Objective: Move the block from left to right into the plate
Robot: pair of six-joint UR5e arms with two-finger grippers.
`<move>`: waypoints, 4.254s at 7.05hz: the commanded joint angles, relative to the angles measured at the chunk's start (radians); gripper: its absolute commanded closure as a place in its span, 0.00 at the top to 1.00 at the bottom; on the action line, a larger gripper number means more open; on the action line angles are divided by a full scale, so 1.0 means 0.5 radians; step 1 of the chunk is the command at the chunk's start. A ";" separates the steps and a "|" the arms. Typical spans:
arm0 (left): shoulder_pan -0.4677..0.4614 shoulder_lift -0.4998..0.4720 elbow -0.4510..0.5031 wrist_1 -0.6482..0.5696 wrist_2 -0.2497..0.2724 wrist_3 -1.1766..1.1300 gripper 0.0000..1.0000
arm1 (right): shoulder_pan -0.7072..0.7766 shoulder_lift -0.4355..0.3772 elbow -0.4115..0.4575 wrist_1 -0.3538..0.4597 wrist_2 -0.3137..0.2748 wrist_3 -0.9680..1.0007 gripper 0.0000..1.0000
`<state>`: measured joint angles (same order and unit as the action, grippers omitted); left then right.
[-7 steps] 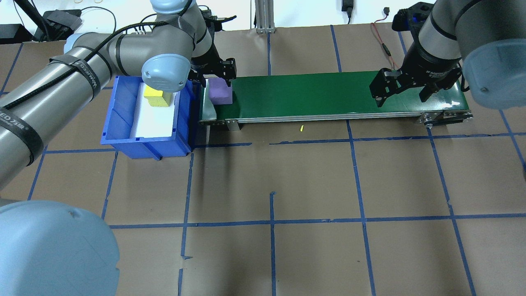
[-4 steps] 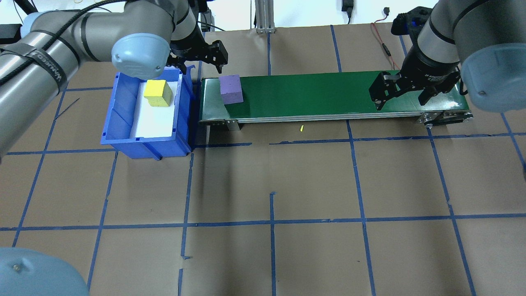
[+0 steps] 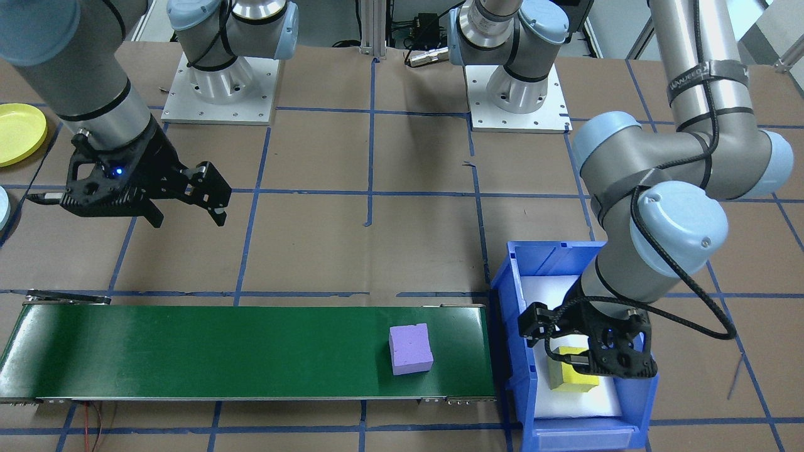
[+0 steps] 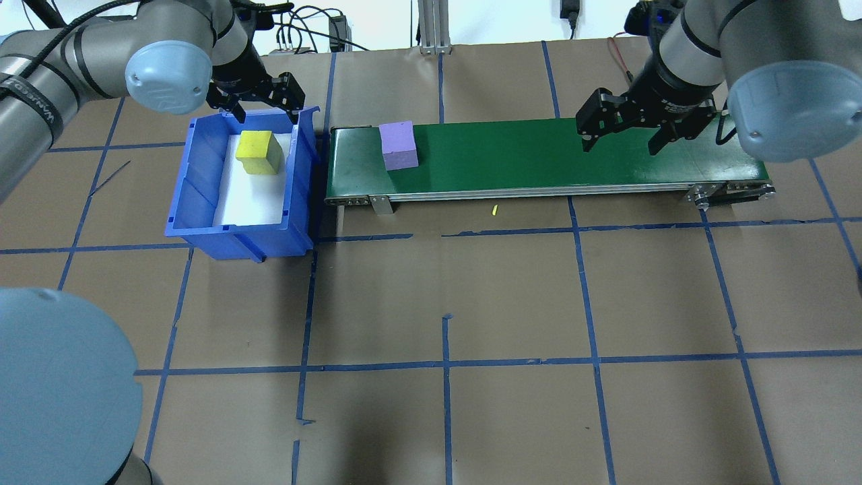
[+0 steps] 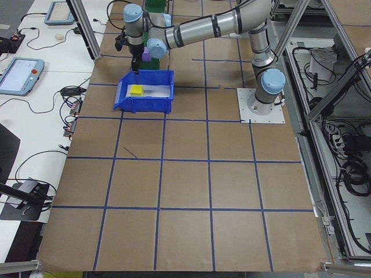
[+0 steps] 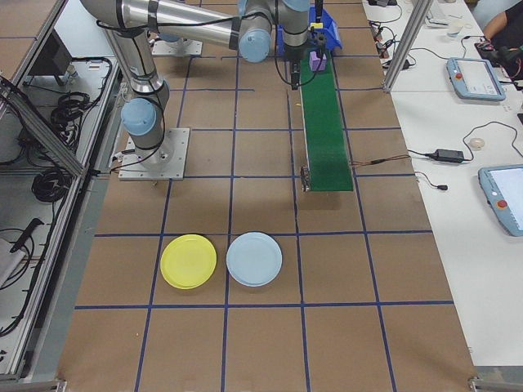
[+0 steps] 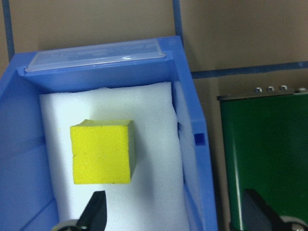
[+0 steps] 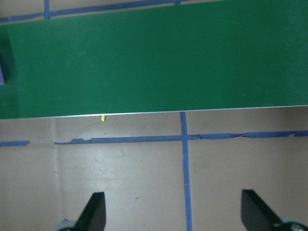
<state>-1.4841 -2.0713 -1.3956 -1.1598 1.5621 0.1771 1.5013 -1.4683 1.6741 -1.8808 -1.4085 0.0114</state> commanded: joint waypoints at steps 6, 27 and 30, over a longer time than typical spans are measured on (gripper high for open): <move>0.149 -0.239 -0.105 0.243 -0.010 0.158 0.37 | 0.124 0.540 -0.157 -0.460 0.366 0.468 1.00; -0.220 0.938 -0.240 -0.830 0.187 -0.318 1.00 | 0.042 0.780 -0.243 -0.745 -0.197 -0.566 0.52; -0.075 1.133 -0.240 -0.975 0.162 -0.133 1.00 | -0.579 0.520 -0.182 -0.492 -0.511 -1.510 0.51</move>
<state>-1.5343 -1.5397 -1.5134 -1.6147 1.6451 0.0891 1.3641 -1.1537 1.5699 -2.1943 -1.6005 -0.5336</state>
